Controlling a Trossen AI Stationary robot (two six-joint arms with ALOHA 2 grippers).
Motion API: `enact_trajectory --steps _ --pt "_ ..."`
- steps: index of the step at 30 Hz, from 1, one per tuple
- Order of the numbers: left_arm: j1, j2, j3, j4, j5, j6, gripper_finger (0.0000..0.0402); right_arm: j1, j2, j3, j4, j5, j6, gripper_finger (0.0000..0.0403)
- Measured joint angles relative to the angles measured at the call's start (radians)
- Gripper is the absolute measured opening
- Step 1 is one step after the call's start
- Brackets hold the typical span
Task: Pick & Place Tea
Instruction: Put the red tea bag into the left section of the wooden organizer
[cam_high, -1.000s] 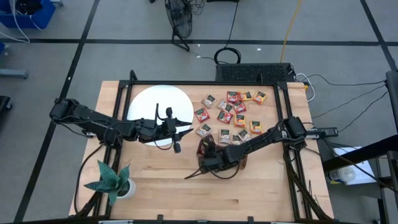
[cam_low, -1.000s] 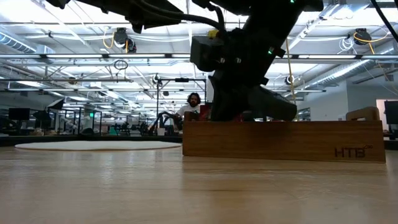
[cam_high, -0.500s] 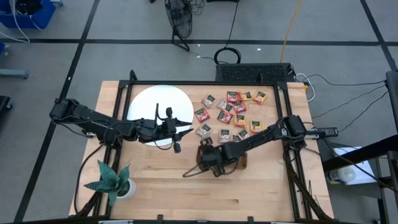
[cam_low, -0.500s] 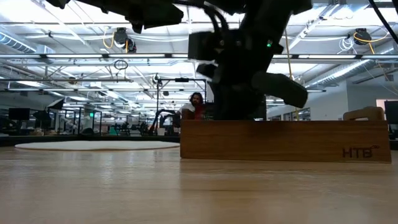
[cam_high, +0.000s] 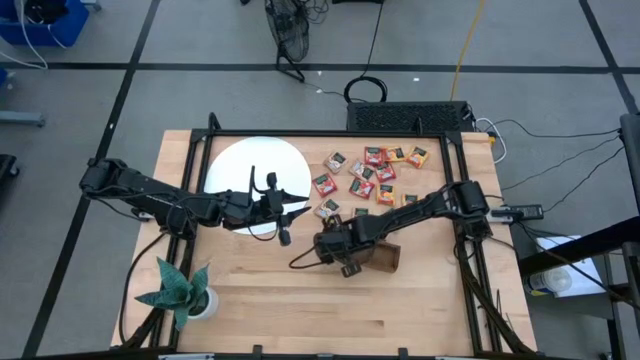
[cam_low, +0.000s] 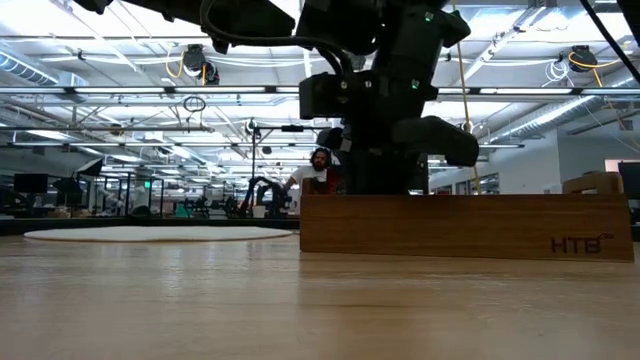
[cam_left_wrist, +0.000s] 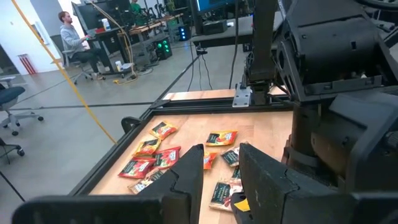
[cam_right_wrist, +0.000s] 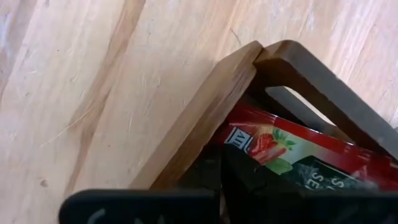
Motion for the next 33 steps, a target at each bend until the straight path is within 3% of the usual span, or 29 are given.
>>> enact_trajectory --steps 6,13,21,33 --pt "0.0 0.0 0.0 0.0 0.0 0.0 0.0108 0.012 0.01 -0.002 -0.008 0.032 0.0 0.0" --pt "0.0 0.0 0.0 0.0 0.0 0.001 0.0108 0.062 0.01 -0.006 -0.013 0.305 -0.013 0.0" --pt "0.0 0.0 0.0 0.0 0.0 0.001 0.0108 0.114 0.014 -0.008 -0.015 0.457 -0.062 0.0" --pt "0.0 0.0 0.0 0.0 0.0 0.001 0.0108 0.123 0.013 -0.008 -0.004 0.55 -0.091 0.0"
